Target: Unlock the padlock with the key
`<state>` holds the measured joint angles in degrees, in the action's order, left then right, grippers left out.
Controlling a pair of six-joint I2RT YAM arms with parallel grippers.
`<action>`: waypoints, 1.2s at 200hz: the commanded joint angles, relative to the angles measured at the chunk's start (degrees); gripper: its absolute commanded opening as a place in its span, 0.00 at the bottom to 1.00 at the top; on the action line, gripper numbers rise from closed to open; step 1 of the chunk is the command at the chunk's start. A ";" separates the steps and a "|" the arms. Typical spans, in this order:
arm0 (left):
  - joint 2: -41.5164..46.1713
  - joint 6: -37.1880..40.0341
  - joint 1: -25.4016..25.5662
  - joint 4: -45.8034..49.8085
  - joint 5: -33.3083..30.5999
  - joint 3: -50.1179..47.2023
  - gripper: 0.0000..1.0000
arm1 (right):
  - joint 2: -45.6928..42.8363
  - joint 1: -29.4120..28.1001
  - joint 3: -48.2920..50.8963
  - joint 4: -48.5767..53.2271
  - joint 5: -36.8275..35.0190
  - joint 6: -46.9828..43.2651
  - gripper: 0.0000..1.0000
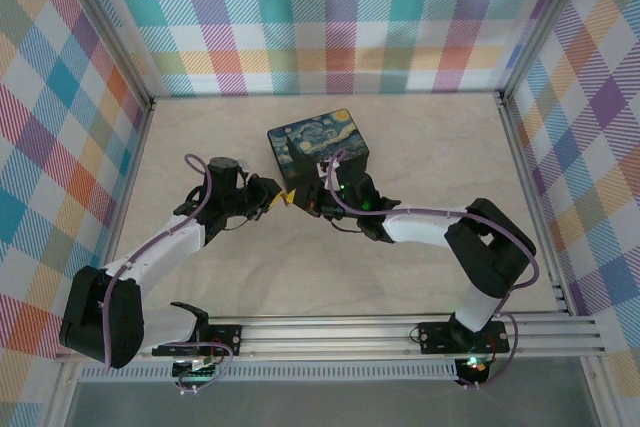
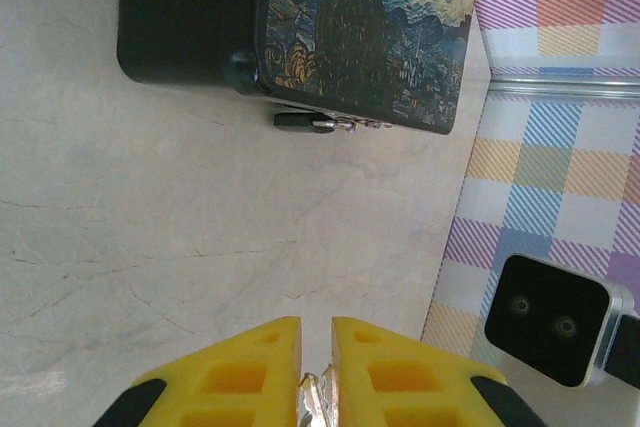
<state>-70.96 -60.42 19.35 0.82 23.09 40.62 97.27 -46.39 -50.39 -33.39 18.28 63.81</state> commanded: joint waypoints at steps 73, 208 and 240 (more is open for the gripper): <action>-0.59 1.32 -0.42 -0.17 1.05 1.56 0.00 | 0.67 0.43 -3.13 0.74 0.56 -0.35 0.15; -0.87 12.76 -0.19 1.34 5.35 3.72 0.00 | -3.60 1.74 -3.50 13.97 3.15 -15.47 0.34; -2.31 16.63 0.07 0.59 9.10 4.37 0.00 | -6.77 2.91 -2.57 17.64 3.83 -21.50 0.38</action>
<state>-72.14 -48.38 19.07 2.83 28.12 42.94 94.72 -44.49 -52.21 -18.70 20.29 49.32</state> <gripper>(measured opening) 0.049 0.366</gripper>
